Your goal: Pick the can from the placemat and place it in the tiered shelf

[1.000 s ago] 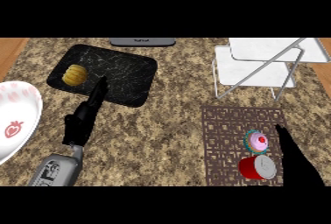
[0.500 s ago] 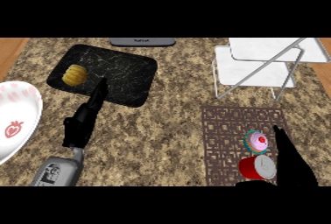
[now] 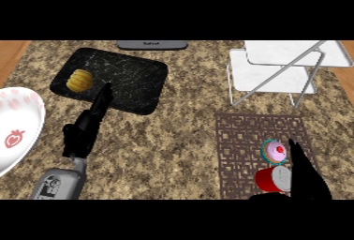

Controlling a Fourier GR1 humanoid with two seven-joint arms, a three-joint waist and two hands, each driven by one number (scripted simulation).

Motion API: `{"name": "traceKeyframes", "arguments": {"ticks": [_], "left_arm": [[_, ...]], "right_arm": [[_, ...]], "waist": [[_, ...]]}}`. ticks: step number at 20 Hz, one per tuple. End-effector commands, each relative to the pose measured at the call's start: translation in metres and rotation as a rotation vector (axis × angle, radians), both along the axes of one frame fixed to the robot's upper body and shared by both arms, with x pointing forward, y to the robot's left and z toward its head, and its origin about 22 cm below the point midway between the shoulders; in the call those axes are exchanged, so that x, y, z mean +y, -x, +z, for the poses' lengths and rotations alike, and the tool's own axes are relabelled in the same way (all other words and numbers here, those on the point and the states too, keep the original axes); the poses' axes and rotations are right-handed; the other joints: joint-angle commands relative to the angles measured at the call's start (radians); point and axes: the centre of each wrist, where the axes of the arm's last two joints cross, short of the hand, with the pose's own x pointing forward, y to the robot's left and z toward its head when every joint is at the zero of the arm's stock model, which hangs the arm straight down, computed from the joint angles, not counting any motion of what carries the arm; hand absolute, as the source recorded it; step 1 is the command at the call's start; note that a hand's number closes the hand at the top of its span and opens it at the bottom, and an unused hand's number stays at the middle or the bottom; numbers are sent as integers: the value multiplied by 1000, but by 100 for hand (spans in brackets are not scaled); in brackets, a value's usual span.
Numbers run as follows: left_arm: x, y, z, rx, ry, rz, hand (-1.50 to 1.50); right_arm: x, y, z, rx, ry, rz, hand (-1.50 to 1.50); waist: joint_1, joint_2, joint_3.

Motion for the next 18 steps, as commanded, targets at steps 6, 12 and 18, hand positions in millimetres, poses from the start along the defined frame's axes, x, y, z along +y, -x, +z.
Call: {"name": "traceKeyframes", "arguments": {"ticks": [6,12,18], "left_arm": [[-17,9,-23,-4,-12,1,0],[4,-2,-7,-12,20,3,0],[-6,-7,15,-6,0,9,0]], "right_arm": [[6,-5,-5,69,-9,6,150],[-2,-12,-13,91,89,95,150],[-4,18,-19,17,108,83,150]], "waist": [[0,0,0],[2,1,0],[-2,-1,0]]}}
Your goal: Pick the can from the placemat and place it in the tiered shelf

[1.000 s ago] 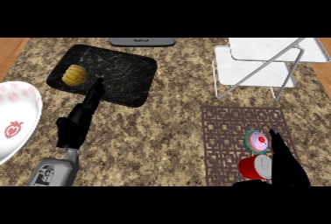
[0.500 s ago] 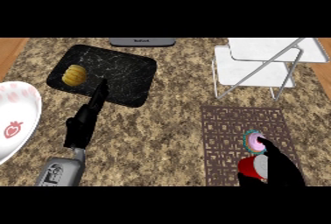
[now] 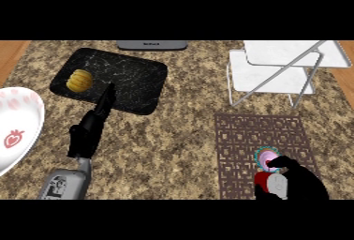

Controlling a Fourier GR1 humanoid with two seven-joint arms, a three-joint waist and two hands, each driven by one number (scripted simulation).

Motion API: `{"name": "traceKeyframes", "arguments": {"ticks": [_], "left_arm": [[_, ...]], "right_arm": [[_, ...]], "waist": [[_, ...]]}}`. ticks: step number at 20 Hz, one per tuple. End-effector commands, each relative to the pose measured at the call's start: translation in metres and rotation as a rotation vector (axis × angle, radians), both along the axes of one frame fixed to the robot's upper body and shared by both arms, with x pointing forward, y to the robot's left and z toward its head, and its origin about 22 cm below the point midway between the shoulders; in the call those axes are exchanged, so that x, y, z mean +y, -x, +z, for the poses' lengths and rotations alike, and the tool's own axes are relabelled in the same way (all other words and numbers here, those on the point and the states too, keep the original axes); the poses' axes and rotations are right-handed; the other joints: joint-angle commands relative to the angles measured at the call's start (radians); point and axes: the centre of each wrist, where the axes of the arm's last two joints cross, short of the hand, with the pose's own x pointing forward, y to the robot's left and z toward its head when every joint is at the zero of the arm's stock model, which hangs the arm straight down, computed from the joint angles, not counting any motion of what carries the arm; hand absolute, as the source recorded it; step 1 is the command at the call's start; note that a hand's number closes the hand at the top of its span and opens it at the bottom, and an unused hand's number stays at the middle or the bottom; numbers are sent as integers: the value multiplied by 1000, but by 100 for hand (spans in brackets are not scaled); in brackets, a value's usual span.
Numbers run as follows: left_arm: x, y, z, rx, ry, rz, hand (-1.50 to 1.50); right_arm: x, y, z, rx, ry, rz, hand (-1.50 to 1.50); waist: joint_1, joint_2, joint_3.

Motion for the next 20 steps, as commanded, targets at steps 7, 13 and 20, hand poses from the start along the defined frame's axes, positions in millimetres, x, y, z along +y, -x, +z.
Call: {"name": "traceKeyframes", "arguments": {"ticks": [7,13,20], "left_arm": [[-22,-9,0,-8,-2,-41,0],[5,-5,-9,6,-8,-18,0],[12,-2,-1,-5,-18,6,0]], "right_arm": [[136,-42,11,-48,25,443,150],[163,-26,37,-293,-237,413,150],[171,-19,88,-544,-287,360,150]], "waist": [[39,13,6],[20,6,6],[9,1,6]]}}
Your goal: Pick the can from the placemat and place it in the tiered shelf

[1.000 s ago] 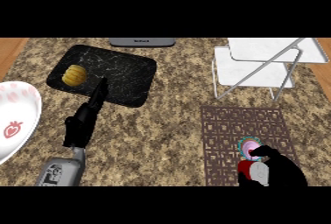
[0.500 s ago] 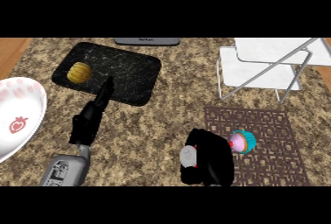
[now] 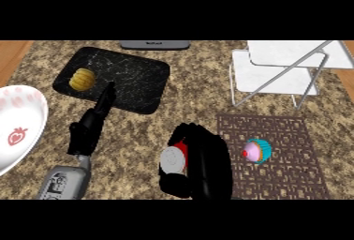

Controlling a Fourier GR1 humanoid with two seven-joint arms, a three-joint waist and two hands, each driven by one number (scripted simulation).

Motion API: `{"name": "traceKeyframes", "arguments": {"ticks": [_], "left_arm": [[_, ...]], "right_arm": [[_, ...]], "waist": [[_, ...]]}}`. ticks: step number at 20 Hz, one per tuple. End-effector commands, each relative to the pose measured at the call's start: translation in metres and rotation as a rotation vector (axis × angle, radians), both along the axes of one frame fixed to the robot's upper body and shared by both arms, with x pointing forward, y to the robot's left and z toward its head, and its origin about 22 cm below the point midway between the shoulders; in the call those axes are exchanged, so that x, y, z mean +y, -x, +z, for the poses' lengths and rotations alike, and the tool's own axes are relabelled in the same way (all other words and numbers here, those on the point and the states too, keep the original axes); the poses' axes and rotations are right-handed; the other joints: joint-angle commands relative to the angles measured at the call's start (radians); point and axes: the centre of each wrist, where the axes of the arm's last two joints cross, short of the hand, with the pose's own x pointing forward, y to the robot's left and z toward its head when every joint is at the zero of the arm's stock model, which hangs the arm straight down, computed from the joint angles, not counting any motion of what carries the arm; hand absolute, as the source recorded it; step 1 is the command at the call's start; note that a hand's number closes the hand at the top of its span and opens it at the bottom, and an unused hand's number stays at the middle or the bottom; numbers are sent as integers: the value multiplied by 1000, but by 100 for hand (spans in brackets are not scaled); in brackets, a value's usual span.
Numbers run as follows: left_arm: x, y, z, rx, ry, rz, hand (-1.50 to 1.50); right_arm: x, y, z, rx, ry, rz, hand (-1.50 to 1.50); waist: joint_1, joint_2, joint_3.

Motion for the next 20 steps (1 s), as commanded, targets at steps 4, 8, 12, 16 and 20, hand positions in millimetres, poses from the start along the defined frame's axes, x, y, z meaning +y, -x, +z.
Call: {"name": "traceKeyframes", "arguments": {"ticks": [4,8,12,16,20], "left_arm": [[14,11,-8,19,15,-4,0],[11,-2,6,-7,9,2,0],[2,-2,7,8,2,17,0],[3,17,-15,22,8,9,0],[-6,10,8,7,10,17,0]], "right_arm": [[0,-1,68,-136,-108,-143,150],[-5,8,87,-212,-12,-249,150],[-12,3,111,-294,-10,-328,150],[-28,-9,134,-337,30,-415,150],[-27,-16,153,-378,52,-459,150]], "waist": [[-6,-2,-1],[-18,-6,-1],[-19,-5,-1],[-19,-6,-2],[-12,-6,-1]]}}
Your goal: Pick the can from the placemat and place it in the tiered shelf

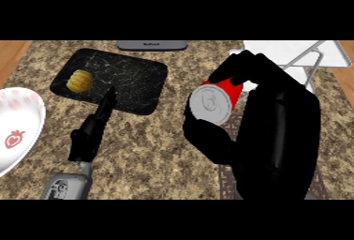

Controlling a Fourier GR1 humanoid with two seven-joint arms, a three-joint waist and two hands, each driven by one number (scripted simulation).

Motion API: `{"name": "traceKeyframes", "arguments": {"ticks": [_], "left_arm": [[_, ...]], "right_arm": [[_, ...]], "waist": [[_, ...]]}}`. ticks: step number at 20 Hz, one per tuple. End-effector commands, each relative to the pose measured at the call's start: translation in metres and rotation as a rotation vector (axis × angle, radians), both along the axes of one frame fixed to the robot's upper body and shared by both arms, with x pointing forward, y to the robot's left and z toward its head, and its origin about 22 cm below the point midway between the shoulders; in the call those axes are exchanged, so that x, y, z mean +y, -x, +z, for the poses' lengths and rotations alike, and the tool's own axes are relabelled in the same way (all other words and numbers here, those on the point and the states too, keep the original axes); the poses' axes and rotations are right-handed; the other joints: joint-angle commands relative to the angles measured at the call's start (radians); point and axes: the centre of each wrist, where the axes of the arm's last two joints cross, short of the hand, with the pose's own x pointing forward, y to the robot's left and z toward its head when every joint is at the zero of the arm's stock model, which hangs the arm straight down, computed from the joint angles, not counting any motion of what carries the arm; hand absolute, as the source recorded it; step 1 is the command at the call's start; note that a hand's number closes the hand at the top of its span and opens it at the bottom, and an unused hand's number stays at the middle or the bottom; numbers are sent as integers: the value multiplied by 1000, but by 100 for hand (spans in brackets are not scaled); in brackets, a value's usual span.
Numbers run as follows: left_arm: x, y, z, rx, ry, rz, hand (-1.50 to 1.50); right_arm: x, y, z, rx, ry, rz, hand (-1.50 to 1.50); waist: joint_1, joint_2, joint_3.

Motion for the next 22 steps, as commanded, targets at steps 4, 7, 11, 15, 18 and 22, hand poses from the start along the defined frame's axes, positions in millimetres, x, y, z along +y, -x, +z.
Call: {"name": "traceKeyframes", "arguments": {"ticks": [4,7,11,15,18,22], "left_arm": [[1,-4,14,-7,-5,-8,0],[8,6,0,-3,-17,6,0],[-11,-1,7,-24,-5,-9,0],[3,-11,11,-13,-7,5,0],[6,-13,18,-6,-7,-10,0],[-2,-6,9,-9,-5,-12,0]], "right_arm": [[-13,-20,37,62,-26,-163,150],[-19,-34,60,50,-15,-210,150],[-48,-51,72,18,0,-248,150],[-65,-73,84,-6,20,-255,150],[-58,-81,83,-1,77,-262,150],[-67,-106,76,-37,177,-304,150]], "waist": [[3,3,1],[6,3,0],[3,4,1],[5,7,1],[7,6,1],[11,8,1]]}}
